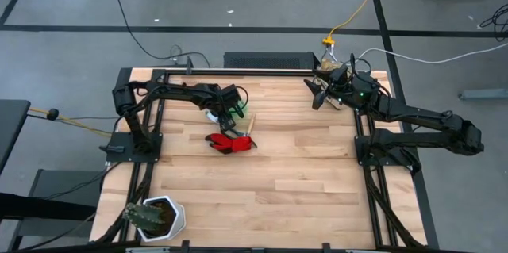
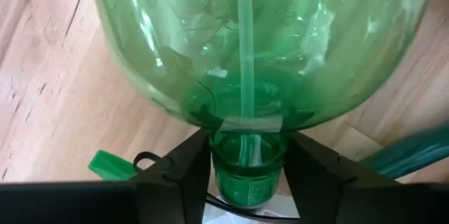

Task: Pick & Place Garden tools in Gardening bag
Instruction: Put the green spray bottle into the gardening bag

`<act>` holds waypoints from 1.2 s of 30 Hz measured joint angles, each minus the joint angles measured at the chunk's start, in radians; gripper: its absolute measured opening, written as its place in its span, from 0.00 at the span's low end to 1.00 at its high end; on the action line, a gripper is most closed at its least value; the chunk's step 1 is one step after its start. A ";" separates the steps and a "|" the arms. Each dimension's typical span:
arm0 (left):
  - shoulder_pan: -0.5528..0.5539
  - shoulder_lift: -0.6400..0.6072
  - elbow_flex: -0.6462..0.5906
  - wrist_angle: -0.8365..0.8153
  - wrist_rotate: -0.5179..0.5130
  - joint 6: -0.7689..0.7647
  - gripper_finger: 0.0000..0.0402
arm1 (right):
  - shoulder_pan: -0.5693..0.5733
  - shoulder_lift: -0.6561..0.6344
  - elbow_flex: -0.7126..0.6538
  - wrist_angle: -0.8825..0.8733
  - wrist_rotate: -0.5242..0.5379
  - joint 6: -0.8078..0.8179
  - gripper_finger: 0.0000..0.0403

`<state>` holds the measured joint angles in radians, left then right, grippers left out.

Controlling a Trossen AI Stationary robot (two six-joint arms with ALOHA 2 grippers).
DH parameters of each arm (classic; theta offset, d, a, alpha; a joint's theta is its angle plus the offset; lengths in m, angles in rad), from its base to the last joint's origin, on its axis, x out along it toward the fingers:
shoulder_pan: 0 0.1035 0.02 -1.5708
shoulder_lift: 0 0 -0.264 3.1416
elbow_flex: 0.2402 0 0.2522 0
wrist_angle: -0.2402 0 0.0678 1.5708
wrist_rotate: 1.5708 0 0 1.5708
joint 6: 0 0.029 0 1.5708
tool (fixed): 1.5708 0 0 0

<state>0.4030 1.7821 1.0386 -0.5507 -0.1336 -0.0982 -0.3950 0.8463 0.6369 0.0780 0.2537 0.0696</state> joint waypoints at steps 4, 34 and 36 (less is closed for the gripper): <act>0.000 0.000 0.000 0.001 0.021 0.000 0.40 | 0.000 0.000 0.000 0.000 0.000 0.000 0.59; 0.004 -0.003 0.222 -0.001 0.023 0.062 0.38 | 0.000 0.000 0.000 0.000 -0.010 0.000 0.59; 0.004 -0.003 0.252 0.000 0.023 0.067 0.39 | 0.000 0.000 0.000 0.000 -0.009 0.000 0.59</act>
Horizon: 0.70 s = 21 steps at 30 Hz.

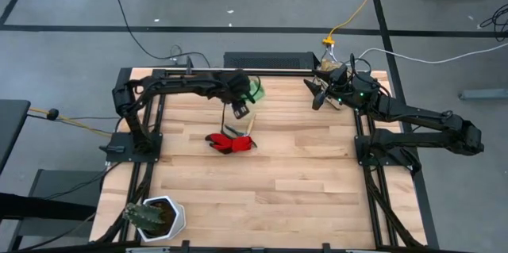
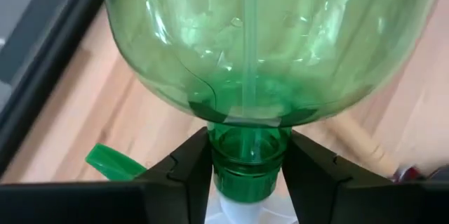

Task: Pick & Place Garden tools in Gardening bag
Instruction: Put the green spray bottle into the gardening bag

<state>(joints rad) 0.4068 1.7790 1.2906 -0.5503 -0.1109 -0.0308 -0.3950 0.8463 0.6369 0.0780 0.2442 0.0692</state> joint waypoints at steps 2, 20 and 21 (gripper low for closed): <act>-0.001 0.000 0.027 -0.001 0.000 0.002 0.39 | 0.000 0.000 0.000 0.000 0.000 0.000 0.59; 0.010 0.000 0.382 0.000 0.045 0.063 0.39 | 0.000 0.000 0.000 0.073 0.001 -0.064 0.59; 0.011 0.000 0.403 -0.001 0.051 0.068 0.39 | 0.000 0.000 0.000 0.079 0.001 -0.069 0.59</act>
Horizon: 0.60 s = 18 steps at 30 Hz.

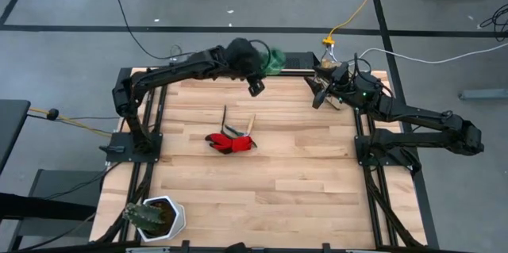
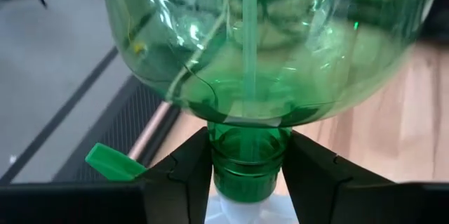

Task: Pick & Place Garden tools in Gardening bag
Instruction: Put the green spray bottle into the gardening bag

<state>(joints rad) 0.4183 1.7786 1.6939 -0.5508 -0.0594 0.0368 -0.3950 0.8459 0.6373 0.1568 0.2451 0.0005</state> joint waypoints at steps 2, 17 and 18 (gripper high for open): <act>0.004 0.000 0.038 0.000 0.005 0.002 0.38 | 0.000 0.000 0.000 0.008 0.000 -0.009 0.59; 0.011 0.000 0.205 0.133 0.122 -0.050 0.39 | 0.028 0.000 0.000 0.070 0.000 -0.100 0.59; 0.011 0.000 0.211 0.155 0.127 -0.052 0.39 | 0.030 0.000 0.000 0.082 0.001 -0.107 0.59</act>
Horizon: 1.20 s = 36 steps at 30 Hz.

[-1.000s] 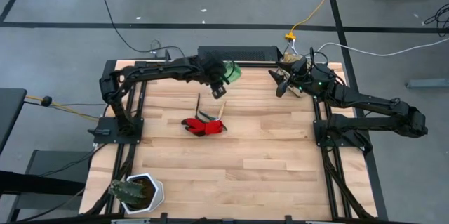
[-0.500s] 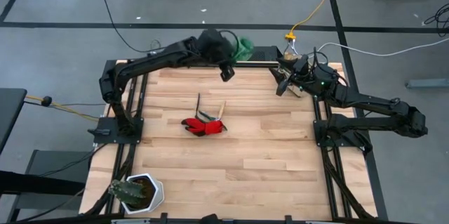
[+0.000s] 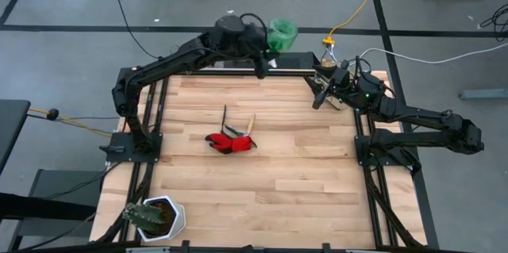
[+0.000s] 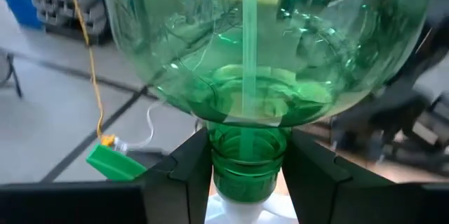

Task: Pick & Place Garden tools in Gardening bag
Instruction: Put the green spray bottle into the gardening bag

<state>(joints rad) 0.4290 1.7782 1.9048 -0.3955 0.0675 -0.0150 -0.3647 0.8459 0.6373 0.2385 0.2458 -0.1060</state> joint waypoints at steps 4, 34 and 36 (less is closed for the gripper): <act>0.000 0.000 0.022 0.082 0.026 -0.030 0.38 | 0.014 0.000 0.000 0.062 0.007 -0.037 0.59; -0.001 0.000 0.022 0.517 0.121 -0.227 0.38 | 0.049 0.075 0.109 0.342 0.055 -0.351 0.59; -0.001 0.000 0.022 0.524 0.122 -0.237 0.38 | 0.049 0.103 0.143 0.342 0.053 -0.387 0.59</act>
<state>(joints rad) 0.4278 1.7782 1.9270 0.1282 0.1898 -0.2520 -0.3157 0.9491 0.7803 0.5803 0.2987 -0.4930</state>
